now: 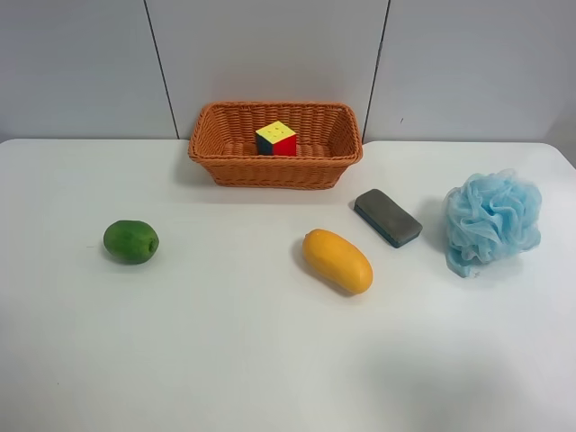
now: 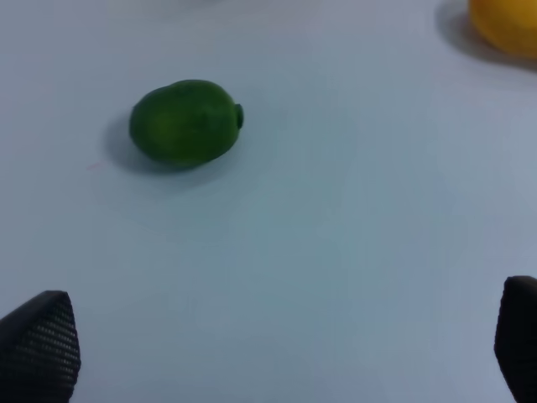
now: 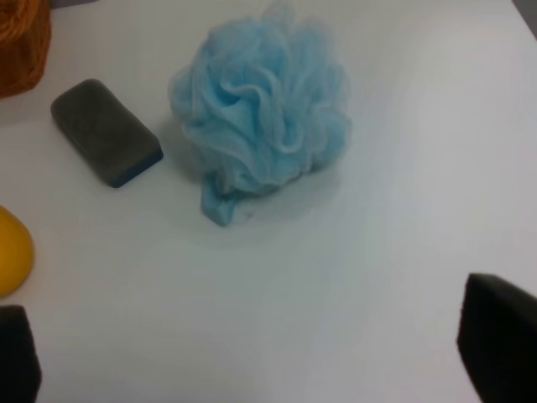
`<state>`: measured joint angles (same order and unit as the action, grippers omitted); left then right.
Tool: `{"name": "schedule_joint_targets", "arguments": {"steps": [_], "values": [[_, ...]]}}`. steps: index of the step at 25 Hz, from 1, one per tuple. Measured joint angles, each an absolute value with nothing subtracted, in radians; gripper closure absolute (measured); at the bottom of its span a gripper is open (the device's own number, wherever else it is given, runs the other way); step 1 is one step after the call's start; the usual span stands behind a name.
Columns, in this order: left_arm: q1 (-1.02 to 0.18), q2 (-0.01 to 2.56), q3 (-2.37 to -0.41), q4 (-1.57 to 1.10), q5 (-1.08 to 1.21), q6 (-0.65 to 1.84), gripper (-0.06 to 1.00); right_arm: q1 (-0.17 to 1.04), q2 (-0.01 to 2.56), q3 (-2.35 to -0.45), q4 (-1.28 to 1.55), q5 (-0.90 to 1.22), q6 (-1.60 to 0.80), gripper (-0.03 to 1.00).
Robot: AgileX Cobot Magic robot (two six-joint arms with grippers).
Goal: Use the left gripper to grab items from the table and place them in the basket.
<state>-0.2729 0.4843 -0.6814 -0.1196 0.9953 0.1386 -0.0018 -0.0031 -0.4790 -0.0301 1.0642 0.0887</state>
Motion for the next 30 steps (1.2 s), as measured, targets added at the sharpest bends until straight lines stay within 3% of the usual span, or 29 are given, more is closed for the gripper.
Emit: {"name": "schedule_joint_targets", "arguments": {"steps": [12, 30], "values": [[0.024, 0.176, -0.516, -0.098, 1.057, 0.144, -0.05, -0.002, -0.003, -0.479, -0.030, 1.064, 0.089, -0.02], [0.040, -0.005, -0.516, -0.097, 1.057, 0.147, -0.05, -0.002, -0.003, -0.479, -0.030, 1.064, 0.089, -0.02]]}}
